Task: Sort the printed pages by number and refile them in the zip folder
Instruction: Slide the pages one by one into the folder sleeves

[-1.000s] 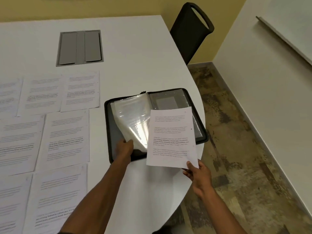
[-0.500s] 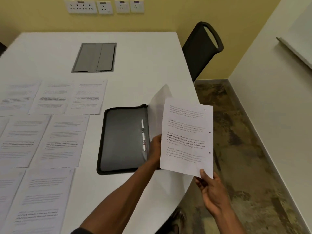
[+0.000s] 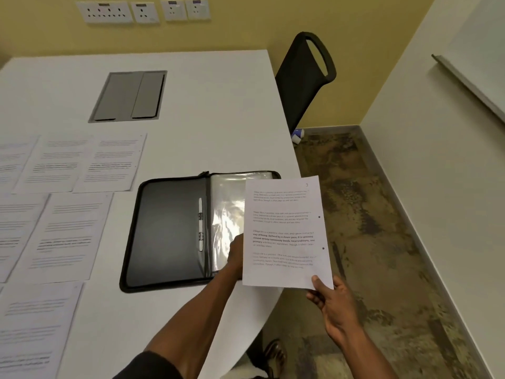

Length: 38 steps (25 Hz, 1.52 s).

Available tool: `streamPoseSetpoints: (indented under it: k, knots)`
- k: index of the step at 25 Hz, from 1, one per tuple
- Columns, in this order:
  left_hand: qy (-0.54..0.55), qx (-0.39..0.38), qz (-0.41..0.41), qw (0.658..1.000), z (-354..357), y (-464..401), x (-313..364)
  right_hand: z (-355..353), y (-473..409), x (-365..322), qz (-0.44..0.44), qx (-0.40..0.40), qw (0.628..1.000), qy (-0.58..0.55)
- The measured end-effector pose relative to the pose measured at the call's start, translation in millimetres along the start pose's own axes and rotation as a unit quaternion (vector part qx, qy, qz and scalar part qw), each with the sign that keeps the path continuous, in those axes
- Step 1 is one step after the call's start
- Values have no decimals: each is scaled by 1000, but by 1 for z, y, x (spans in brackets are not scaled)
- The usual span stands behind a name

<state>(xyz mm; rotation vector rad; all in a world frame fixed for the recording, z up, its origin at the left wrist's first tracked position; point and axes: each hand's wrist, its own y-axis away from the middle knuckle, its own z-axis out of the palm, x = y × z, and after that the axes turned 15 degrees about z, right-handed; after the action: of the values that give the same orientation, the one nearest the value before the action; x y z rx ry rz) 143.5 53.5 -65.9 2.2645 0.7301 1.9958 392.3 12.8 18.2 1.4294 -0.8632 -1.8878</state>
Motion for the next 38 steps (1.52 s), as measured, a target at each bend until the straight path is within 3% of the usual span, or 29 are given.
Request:
streamPoseSetpoints:
  k: [3,6,10,17,19,23,25,38]
  knots:
    - [-39,-76,68,994,-15,7,12,-13,1,2,4,31,1000,4]
    - [-190,-58,150,969,-36,10,2,-23,6,13,16,61,998,0]
    - [-454,-127,224,853,-65,21,-24,-25,19,33,32,85,996,8]
    - [-500,-192,263,803,-75,16,-17,-16,47,80,40,111,993,30]
    - [-486,-185,252,816,-76,14,-20,-17,54,92,40,123,991,34]
    - [-360,-92,165,914,-74,13,-17,-18,75,112,-1,180,983,43]
    - [-307,-75,142,938,-76,12,-18,-22,89,121,-24,209,976,49]
    - [-263,-76,169,947,-82,21,-17,-10,125,164,-31,219,973,68]
